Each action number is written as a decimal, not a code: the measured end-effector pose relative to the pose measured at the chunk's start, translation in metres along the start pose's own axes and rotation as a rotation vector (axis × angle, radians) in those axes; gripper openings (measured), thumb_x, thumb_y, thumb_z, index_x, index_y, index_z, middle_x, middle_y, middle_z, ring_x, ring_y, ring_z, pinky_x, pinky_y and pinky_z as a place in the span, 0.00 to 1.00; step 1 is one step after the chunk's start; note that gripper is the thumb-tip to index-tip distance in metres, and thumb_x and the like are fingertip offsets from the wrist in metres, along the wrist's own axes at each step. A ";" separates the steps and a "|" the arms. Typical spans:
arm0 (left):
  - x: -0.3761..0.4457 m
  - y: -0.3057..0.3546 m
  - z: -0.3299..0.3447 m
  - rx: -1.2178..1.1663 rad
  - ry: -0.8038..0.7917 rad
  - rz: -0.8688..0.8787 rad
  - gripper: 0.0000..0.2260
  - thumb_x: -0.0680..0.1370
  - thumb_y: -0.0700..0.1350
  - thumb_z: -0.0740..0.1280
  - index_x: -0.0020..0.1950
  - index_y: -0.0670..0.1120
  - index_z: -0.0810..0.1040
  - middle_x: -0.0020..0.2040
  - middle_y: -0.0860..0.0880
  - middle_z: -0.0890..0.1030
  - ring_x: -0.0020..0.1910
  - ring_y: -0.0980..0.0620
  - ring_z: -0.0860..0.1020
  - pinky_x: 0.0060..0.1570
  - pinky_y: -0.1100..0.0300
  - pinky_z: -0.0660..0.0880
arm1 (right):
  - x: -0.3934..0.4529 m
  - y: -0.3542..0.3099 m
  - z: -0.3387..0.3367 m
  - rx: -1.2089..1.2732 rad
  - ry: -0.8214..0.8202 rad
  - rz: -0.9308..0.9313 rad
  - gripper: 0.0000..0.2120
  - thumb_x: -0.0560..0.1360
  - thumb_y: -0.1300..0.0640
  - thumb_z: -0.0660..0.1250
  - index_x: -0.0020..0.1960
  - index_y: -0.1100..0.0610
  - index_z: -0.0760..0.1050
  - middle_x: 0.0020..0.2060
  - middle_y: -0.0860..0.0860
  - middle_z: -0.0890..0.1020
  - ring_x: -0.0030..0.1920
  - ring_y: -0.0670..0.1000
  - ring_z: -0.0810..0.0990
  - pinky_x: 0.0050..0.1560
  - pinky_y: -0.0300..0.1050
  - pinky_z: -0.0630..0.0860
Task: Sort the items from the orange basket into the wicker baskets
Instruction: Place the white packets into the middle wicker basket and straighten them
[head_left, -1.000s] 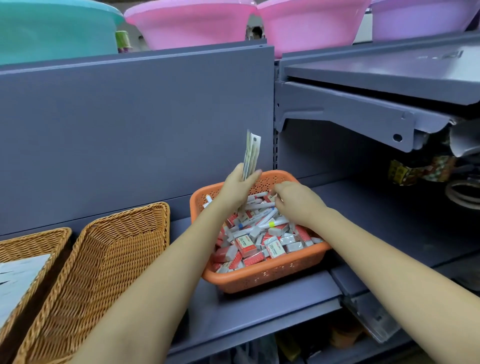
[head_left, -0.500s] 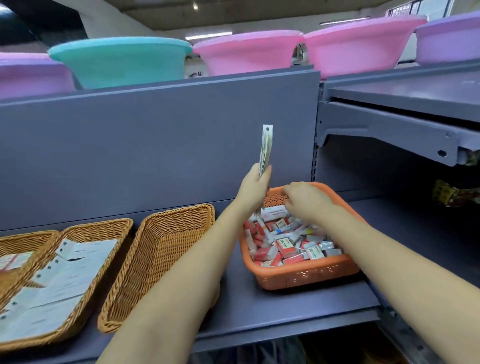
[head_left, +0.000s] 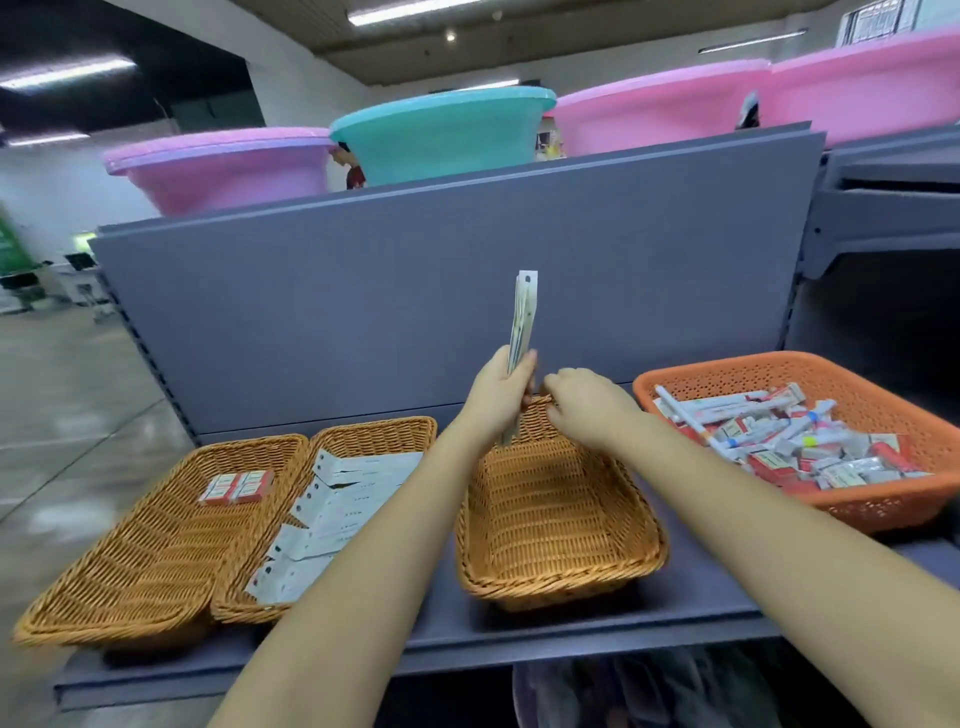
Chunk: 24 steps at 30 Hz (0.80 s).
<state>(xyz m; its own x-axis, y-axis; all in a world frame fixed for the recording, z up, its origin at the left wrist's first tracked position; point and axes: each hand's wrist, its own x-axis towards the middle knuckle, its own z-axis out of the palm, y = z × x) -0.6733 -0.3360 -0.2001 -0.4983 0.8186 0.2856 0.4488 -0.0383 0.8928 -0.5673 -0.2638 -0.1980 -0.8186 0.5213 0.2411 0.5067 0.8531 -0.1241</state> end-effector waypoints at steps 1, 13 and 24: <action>-0.004 -0.006 -0.009 -0.007 0.006 -0.018 0.09 0.82 0.49 0.56 0.49 0.44 0.69 0.35 0.52 0.71 0.32 0.55 0.69 0.39 0.58 0.70 | 0.001 -0.010 0.004 0.003 -0.009 -0.004 0.13 0.79 0.57 0.56 0.60 0.60 0.71 0.57 0.56 0.75 0.59 0.57 0.74 0.55 0.50 0.72; -0.027 -0.058 -0.118 -0.114 0.134 -0.186 0.10 0.84 0.47 0.54 0.46 0.46 0.69 0.34 0.51 0.72 0.31 0.56 0.70 0.34 0.63 0.70 | 0.060 -0.107 0.044 0.003 -0.086 -0.197 0.12 0.79 0.59 0.54 0.57 0.62 0.72 0.56 0.57 0.76 0.58 0.58 0.74 0.53 0.49 0.71; -0.028 -0.094 -0.163 -0.073 0.185 -0.283 0.09 0.84 0.48 0.53 0.51 0.46 0.69 0.37 0.50 0.73 0.34 0.56 0.71 0.39 0.62 0.73 | 0.089 -0.143 0.081 0.043 -0.124 -0.274 0.15 0.78 0.58 0.55 0.60 0.59 0.74 0.55 0.56 0.77 0.55 0.56 0.76 0.53 0.50 0.75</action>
<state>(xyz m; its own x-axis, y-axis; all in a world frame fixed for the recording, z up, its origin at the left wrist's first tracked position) -0.8223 -0.4487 -0.2354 -0.7247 0.6849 0.0755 0.2223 0.1287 0.9664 -0.7342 -0.3378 -0.2370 -0.9513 0.2678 0.1527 0.2526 0.9611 -0.1118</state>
